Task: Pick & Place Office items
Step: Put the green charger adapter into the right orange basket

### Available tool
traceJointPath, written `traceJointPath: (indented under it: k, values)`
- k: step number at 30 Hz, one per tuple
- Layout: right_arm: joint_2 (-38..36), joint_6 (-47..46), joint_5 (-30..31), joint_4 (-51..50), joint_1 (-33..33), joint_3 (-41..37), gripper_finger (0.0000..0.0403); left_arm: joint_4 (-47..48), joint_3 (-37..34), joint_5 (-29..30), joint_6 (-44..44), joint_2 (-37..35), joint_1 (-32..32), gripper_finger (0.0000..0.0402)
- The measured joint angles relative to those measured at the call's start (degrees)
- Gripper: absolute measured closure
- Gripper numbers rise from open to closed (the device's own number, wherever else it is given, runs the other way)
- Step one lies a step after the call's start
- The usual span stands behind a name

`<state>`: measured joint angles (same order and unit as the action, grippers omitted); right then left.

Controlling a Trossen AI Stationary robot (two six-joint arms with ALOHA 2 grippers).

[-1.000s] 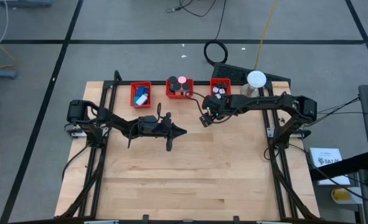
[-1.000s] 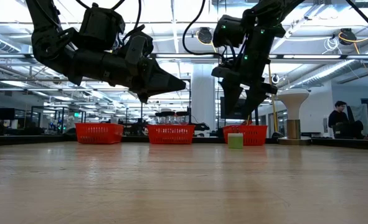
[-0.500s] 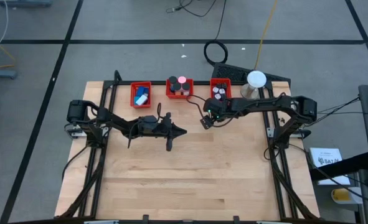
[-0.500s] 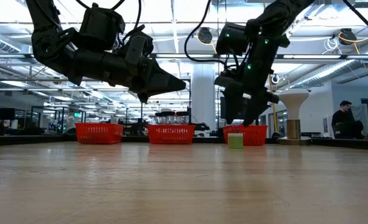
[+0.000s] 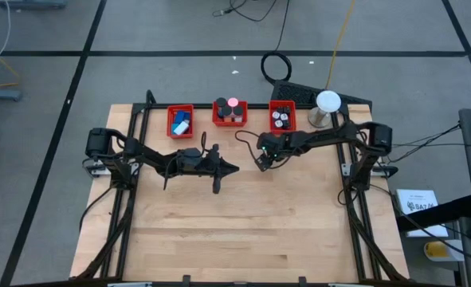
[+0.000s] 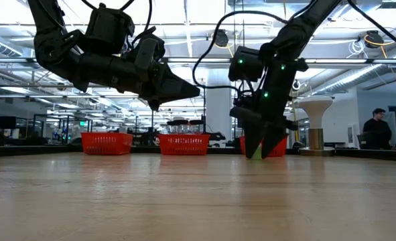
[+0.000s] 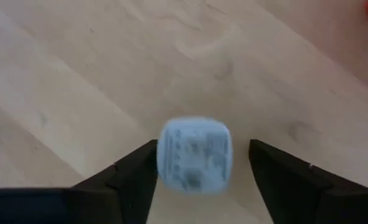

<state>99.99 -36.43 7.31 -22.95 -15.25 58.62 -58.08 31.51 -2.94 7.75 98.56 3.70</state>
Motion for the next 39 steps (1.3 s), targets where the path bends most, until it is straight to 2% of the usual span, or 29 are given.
traceJointPath:
  k: [6,10,15,20,29,39]
  values:
    - [0.0,1.7,0.1,2.1,0.0,0.0,0.0229,0.0,0.0,0.0,0.0,0.0,0.0,0.0385]
    - [-2.6,2.1,0.2,2.3,-0.1,0.1,0.0273,0.0,0.0,0.0,0.0,0.0,0.0,0.0385]
    - [-9.1,2.2,0.4,-0.5,-2.3,0.9,0.0275,0.0,0.0,0.0,0.0,0.0,0.0,0.0385]
    - [-13.1,1.7,3.4,-8.1,-6.9,5.3,0.0274,0.0,0.0,0.0,0.0,0.0,0.0,0.0385]
    - [-11.9,6.8,3.4,-9.7,-16.1,7.9,0.0272,0.0,0.0,0.0,0.0,0.0,0.0,0.0385]
    - [-8.5,10.4,3.4,-2.3,-21.1,8.0,0.0271,0.0,0.0,0.0,0.0,0.0,0.0,0.0385]
